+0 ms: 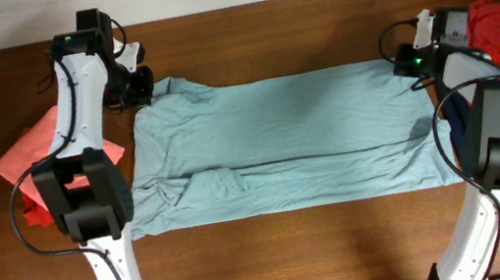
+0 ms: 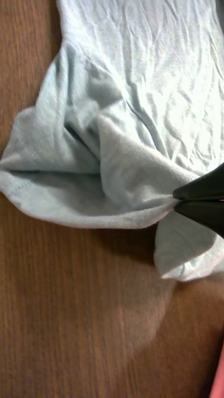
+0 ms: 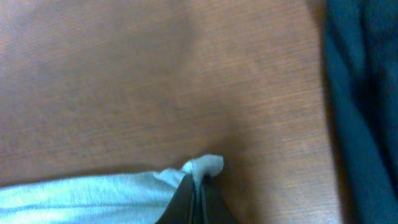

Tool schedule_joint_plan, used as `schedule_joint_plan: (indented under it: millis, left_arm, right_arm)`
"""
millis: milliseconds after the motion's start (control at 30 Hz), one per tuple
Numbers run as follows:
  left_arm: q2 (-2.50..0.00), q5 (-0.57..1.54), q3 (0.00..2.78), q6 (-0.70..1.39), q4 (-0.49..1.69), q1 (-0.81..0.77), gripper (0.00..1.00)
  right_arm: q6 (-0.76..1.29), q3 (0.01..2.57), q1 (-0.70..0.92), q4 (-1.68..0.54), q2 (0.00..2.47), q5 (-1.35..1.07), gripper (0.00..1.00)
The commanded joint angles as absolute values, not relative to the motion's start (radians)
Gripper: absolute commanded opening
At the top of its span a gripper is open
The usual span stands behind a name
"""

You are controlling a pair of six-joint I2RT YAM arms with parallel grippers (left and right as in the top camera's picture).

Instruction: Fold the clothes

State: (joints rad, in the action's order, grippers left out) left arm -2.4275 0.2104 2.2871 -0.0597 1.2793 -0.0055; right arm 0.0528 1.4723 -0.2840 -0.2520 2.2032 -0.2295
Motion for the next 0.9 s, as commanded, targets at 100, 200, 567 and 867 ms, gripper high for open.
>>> schedule_joint_plan:
  millis: [100,200,567,867]
  left_arm:
    - [-2.36,0.248,2.294,-0.05,1.312,0.021,0.0]
    - [-2.328,0.248,2.294,-0.038,1.336,0.023,0.0]
    - [-2.31,0.247,2.294,-0.029,1.48,0.028,0.0]
    - [-2.31,0.248,2.294,0.015,1.608,0.096,0.0]
  right_arm:
    - [0.06,1.634,-0.296,-0.519,2.162,-0.189,0.04]
    - [0.06,1.712,-0.296,-0.694,2.162,-0.174,0.04]
    - [0.06,1.788,-0.296,-0.982,2.16,-0.113,0.05]
    - [0.06,1.788,-0.296,-1.11,2.16,-0.015,0.04]
